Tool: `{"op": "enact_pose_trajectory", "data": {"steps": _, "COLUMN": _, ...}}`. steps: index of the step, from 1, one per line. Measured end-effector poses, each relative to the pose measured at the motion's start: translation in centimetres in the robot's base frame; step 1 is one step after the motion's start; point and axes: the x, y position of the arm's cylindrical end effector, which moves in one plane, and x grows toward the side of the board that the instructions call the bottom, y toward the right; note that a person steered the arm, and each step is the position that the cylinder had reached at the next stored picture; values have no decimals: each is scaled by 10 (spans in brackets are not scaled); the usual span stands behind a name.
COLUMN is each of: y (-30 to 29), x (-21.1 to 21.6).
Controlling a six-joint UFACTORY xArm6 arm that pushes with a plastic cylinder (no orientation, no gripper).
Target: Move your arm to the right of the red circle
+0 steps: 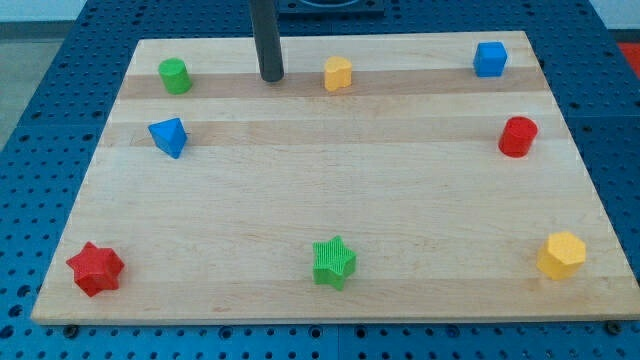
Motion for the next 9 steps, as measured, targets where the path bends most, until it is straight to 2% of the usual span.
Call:
{"op": "enact_pose_trajectory", "data": {"steps": 1, "y": 0, "x": 5}}
{"op": "enact_pose_trajectory", "data": {"steps": 2, "y": 0, "x": 91}}
{"op": "enact_pose_trajectory", "data": {"steps": 3, "y": 2, "x": 156}}
{"op": "enact_pose_trajectory", "data": {"steps": 4, "y": 80, "x": 176}}
{"op": "enact_pose_trajectory", "data": {"steps": 5, "y": 186, "x": 201}}
{"op": "enact_pose_trajectory", "data": {"steps": 6, "y": 247, "x": 212}}
{"op": "enact_pose_trajectory", "data": {"steps": 7, "y": 341, "x": 229}}
{"op": "enact_pose_trajectory", "data": {"steps": 9, "y": 370, "x": 222}}
